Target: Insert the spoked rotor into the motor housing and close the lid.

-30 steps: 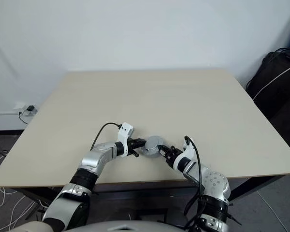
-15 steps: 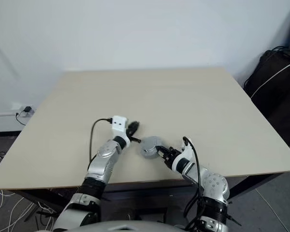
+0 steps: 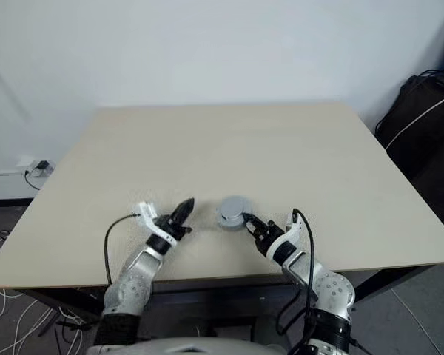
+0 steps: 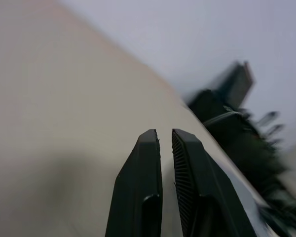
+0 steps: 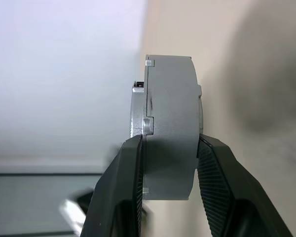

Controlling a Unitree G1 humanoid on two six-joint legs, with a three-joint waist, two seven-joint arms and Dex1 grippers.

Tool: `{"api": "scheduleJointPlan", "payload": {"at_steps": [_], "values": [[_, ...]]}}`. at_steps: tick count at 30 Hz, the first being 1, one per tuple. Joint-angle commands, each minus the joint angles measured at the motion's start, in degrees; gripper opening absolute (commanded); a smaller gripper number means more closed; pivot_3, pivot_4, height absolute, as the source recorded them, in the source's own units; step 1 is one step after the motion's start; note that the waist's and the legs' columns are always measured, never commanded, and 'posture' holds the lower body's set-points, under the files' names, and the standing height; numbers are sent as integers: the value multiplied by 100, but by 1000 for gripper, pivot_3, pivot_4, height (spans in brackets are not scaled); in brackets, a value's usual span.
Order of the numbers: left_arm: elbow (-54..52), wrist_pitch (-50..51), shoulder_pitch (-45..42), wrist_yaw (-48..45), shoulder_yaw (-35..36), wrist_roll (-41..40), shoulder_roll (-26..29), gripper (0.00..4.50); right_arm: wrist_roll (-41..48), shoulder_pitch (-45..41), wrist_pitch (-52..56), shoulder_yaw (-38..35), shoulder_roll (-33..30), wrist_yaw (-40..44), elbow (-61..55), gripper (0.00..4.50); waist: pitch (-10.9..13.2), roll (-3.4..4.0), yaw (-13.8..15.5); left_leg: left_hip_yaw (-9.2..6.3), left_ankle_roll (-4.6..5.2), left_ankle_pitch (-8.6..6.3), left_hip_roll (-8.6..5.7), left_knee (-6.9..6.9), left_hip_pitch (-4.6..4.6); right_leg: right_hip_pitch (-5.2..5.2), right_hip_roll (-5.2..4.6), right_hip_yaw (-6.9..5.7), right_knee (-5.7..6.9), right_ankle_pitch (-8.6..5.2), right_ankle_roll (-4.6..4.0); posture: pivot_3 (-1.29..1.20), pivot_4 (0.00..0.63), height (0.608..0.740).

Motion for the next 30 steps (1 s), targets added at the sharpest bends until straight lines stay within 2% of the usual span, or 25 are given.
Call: {"api": "scheduleJointPlan", "payload": {"at_steps": [1,8,9,12,21,30], "values": [[-568,489,198,-19,14,-566,-86,503,526,-64,-199,132,389,276,-314,1222,0,0,-13,0,0,0,0,2,1,1,0,1,0,0,0,0,0,740],[-604,1557,646,178,232,-1968,-358,503,564,-57,-272,398,232,213,-300,1222,4,7,-77,0,-2,1,5,4,6,-1,-1,10,0,0,3,0,0,740],[-568,1654,667,273,271,-2103,-374,683,566,-49,-280,424,206,201,-295,1222,4,7,-77,0,-2,1,5,4,6,-1,-1,10,1,-1,3,0,0,740],[-482,1927,772,428,323,-2490,-415,1435,573,-29,-285,473,134,164,-281,1222,4,7,-79,-1,-2,1,4,4,5,-3,-2,12,0,0,2,0,0,740],[-461,2232,847,572,203,-2879,-439,4466,596,-5,-184,591,-10,159,-285,1222,4,8,-82,0,-4,0,3,4,6,-4,-2,14,-1,7,-10,0,0,740],[-361,2407,817,671,148,-3162,-489,4466,742,36,133,725,-171,140,-306,1222,4,8,-82,0,-4,0,3,4,5,-6,-2,15,-1,12,-19,0,0,740]]}}
